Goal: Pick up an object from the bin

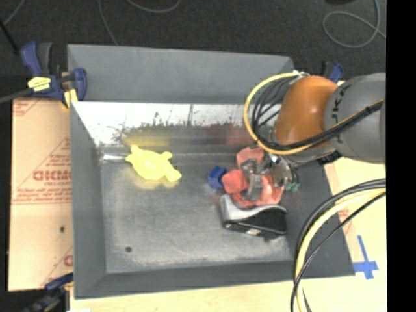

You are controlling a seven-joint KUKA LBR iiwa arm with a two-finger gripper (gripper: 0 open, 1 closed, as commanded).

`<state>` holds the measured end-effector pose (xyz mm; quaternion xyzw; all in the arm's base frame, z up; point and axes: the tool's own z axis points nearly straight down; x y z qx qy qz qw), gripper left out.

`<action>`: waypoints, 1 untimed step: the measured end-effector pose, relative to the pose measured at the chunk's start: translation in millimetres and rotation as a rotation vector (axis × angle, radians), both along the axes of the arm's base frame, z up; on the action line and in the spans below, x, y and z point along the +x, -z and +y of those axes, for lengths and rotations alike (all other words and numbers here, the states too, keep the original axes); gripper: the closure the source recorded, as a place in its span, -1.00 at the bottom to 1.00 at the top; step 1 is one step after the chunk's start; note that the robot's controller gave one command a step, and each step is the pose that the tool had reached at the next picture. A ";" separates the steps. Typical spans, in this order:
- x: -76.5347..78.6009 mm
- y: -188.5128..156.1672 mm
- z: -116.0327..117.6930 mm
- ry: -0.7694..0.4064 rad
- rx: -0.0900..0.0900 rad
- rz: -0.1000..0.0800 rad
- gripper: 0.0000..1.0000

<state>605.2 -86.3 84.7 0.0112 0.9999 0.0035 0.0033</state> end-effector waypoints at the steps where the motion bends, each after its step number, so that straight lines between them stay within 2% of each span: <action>1: 0.6 -121.1 -11.7 -0.013 -0.002 -0.005 1.00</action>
Offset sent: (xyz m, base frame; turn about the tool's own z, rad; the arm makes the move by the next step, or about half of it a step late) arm 0.0000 0.0000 0.0000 0.0000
